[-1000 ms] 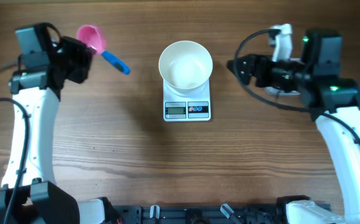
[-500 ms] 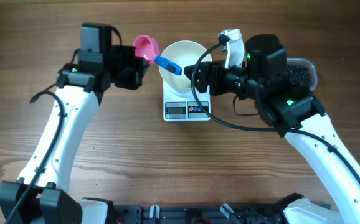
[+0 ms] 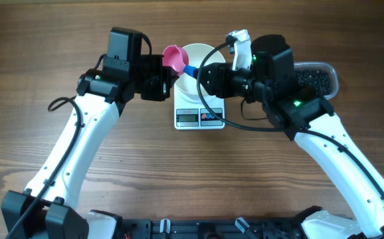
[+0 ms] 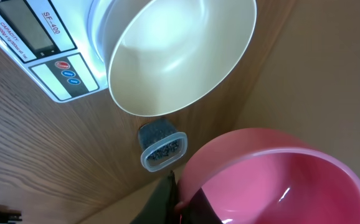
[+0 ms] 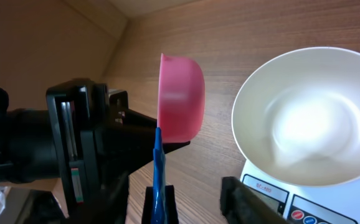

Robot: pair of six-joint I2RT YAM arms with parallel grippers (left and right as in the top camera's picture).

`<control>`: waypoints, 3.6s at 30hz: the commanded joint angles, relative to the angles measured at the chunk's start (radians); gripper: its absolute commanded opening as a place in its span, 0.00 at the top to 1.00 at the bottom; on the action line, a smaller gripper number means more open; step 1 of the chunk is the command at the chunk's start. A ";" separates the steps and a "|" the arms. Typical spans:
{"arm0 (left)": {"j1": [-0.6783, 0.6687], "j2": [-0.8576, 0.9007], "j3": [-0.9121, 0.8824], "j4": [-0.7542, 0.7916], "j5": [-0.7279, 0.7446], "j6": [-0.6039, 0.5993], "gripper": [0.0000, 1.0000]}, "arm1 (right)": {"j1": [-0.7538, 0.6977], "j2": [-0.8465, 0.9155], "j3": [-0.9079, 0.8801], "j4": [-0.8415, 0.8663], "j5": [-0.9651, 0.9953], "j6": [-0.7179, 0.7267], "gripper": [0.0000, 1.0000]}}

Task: Scoop item into bowl and weigh 150g on scale

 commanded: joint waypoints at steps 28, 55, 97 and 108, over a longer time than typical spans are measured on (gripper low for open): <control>-0.028 -0.005 0.014 0.000 0.015 -0.022 0.96 | 0.010 0.021 0.020 -0.002 -0.006 0.034 0.71; -0.015 -0.006 0.014 0.017 0.015 0.042 0.35 | -0.005 0.021 0.021 -0.010 0.041 0.049 0.96; -0.294 0.005 0.013 -0.097 -0.238 1.266 0.96 | -0.608 -0.004 0.114 -0.439 0.040 -0.397 0.96; -0.504 0.208 0.013 -0.084 -0.459 1.235 0.96 | -0.656 -0.003 0.112 -0.460 0.041 -0.394 0.96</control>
